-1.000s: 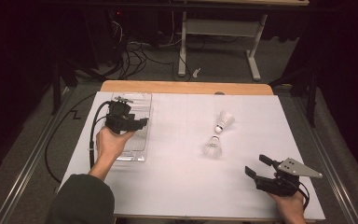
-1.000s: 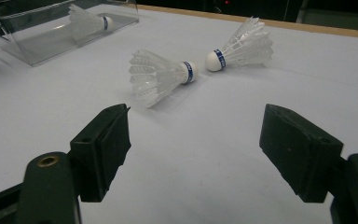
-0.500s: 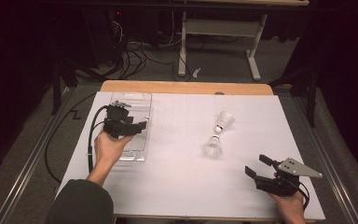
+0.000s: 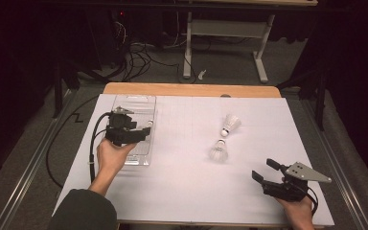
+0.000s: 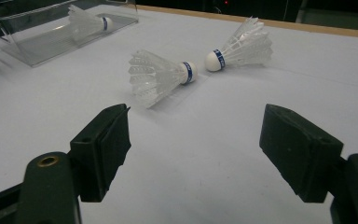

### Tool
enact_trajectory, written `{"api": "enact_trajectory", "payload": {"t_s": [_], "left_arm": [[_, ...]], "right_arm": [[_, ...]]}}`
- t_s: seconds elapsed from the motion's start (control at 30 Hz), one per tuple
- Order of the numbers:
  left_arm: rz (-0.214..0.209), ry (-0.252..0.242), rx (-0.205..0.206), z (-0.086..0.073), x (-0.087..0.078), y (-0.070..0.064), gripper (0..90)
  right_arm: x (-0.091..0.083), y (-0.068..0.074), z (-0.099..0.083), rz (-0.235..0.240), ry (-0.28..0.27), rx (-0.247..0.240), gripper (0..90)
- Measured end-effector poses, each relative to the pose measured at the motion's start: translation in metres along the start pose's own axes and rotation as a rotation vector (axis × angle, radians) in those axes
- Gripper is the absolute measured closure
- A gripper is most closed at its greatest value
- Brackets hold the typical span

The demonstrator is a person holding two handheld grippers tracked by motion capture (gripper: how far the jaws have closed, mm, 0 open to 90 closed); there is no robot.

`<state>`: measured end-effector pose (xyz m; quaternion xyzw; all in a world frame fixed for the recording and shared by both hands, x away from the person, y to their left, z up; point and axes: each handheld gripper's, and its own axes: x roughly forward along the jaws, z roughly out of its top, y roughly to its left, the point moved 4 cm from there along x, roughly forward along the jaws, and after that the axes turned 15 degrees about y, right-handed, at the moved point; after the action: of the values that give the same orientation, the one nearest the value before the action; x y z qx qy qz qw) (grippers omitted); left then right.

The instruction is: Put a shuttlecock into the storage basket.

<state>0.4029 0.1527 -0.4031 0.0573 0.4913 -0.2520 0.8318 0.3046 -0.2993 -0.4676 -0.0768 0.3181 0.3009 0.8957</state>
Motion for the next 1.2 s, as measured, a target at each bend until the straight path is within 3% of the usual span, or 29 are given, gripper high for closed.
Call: {"api": "enact_trajectory", "payload": {"t_s": [1.2], "left_arm": [[-0.026, -0.059, 0.006, -0.026, -0.002, -0.008, 39.4]], "right_arm": [[0.001, -0.001, 0.0, -0.003, -0.002, 0.011, 24.6]]}}
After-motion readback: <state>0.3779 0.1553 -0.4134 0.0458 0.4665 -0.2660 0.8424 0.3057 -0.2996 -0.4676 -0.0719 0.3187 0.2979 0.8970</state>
